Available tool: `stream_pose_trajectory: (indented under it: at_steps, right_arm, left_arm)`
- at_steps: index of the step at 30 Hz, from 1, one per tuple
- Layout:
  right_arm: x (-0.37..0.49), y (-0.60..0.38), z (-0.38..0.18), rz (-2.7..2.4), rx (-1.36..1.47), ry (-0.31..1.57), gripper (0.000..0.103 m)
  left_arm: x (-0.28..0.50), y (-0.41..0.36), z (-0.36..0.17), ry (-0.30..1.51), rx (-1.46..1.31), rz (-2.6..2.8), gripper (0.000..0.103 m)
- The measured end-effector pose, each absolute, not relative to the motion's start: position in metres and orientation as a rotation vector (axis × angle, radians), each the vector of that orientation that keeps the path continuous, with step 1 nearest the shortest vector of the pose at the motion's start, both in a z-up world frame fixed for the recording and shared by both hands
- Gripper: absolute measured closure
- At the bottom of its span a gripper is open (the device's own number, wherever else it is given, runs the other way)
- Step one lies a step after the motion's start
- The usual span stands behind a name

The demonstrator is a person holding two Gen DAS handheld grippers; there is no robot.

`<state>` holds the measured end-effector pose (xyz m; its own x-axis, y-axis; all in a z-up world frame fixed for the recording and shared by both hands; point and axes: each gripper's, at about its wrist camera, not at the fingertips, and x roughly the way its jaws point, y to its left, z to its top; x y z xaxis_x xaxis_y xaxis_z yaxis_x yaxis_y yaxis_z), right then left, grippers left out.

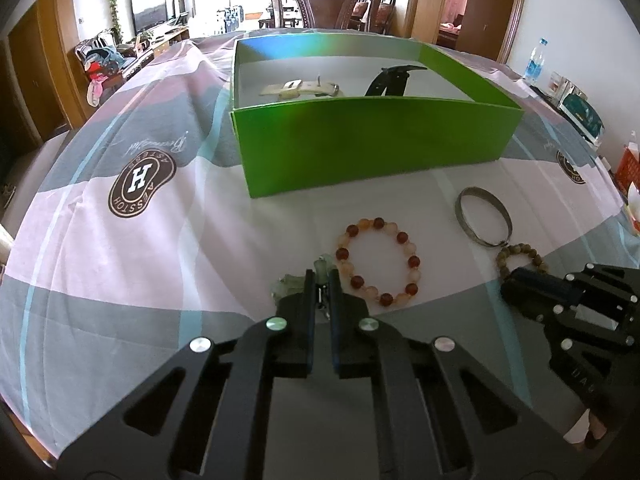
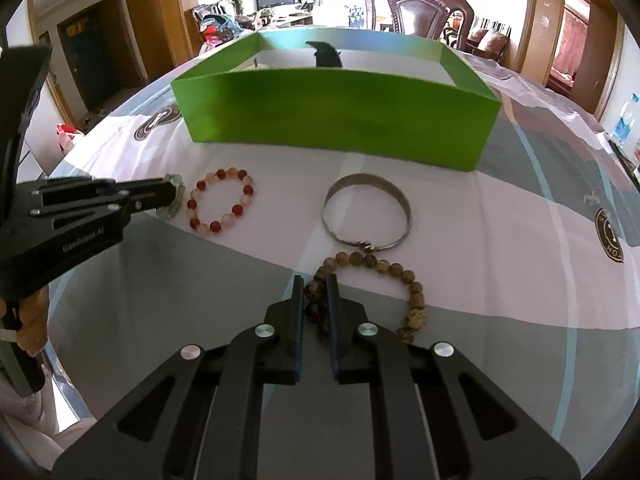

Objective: Organize jewelry
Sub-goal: 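Carry the pendant and wooden bracelet into the green box and open both tools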

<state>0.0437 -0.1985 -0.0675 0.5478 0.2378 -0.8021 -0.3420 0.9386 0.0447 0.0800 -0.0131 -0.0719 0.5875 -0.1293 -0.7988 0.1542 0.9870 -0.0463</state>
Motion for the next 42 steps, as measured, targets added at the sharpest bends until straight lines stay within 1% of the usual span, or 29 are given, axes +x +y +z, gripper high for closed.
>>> stream_pose_trajectory:
  at_steps: [6, 12, 18, 27, 31, 33, 37, 42]
  right_arm:
    - [0.043, -0.204, -0.053, 0.327, -0.119, 0.886, 0.092]
    - [0.042, -0.216, -0.019, 0.299, -0.111, 0.788, 0.092]
    - [0.046, -0.228, 0.004, 0.276, -0.09, 0.725, 0.092]
    - [0.056, -0.225, 0.017, 0.264, -0.11, 0.687, 0.092]
    - [0.068, -0.222, 0.035, 0.293, -0.093, 0.634, 0.092]
    - [0.079, -0.219, 0.048, 0.287, -0.102, 0.583, 0.092]
    - [0.11, -0.217, 0.064, 0.266, -0.089, 0.54, 0.092]
    - [0.154, -0.208, 0.048, 0.243, -0.095, 0.592, 0.092]
  left_arm:
    - [0.077, -0.009, -0.059, 0.9, 0.025, -0.16, 0.097]
    - [0.074, -0.007, -0.031, 0.831, 0.039, -0.159, 0.097]
    - [0.075, -0.006, -0.022, 0.816, 0.041, -0.161, 0.097]
    - [0.083, -0.006, -0.01, 0.793, 0.046, -0.167, 0.097]
    - [0.103, -0.011, 0.01, 0.749, 0.066, -0.177, 0.096]
    - [0.122, -0.012, 0.019, 0.743, 0.056, -0.19, 0.096]
    - [0.164, -0.015, 0.028, 0.746, 0.041, -0.182, 0.096]
    - [0.212, -0.02, 0.019, 0.796, 0.042, -0.16, 0.096]
